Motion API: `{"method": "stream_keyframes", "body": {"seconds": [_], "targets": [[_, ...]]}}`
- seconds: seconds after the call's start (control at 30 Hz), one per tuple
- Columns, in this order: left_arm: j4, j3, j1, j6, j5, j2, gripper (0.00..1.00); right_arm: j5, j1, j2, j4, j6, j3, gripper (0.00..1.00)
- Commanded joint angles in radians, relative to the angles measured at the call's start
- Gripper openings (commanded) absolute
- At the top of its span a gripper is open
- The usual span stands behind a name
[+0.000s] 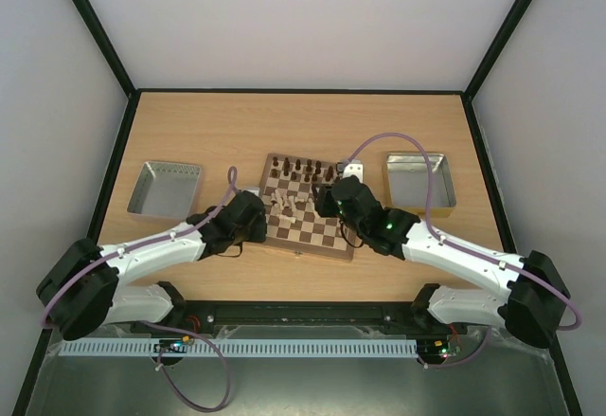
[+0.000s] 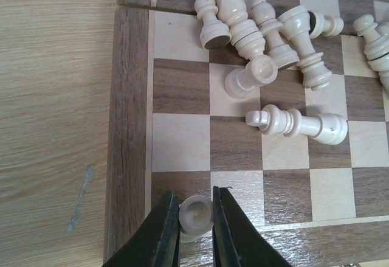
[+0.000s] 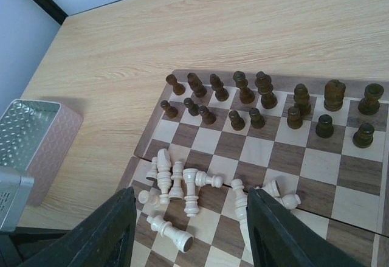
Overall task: Set up the chess pieces on the board
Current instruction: Place the chess piece on the chessboard.
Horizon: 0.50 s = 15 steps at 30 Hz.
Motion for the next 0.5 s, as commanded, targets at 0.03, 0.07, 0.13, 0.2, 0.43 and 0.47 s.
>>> {"method": "stream_keyframes", "body": {"seconds": [0.03,0.07,0.13,0.2,0.43,0.47], "targets": [[0.057,-0.020,-0.015,-0.002,-0.029,0.009,0.12,0.016,0.002,0.014,0.027,0.020,-0.001,0.49],[0.059,-0.024,-0.016,-0.002,-0.032,0.011,0.13,0.015,0.002,0.014,0.027,0.020,-0.001,0.49],[0.062,-0.033,-0.019,-0.002,-0.042,0.020,0.13,0.016,0.002,0.015,0.030,0.021,-0.004,0.49],[0.063,-0.039,-0.021,-0.002,-0.046,0.027,0.13,0.014,0.002,0.018,0.033,0.022,-0.006,0.49],[0.088,-0.053,-0.030,0.001,-0.062,0.035,0.20,0.007,0.002,0.032,0.033,0.023,0.000,0.49],[0.088,-0.054,-0.031,0.001,-0.064,0.033,0.23,0.006,0.003,0.033,0.034,0.025,0.002,0.49]]}}
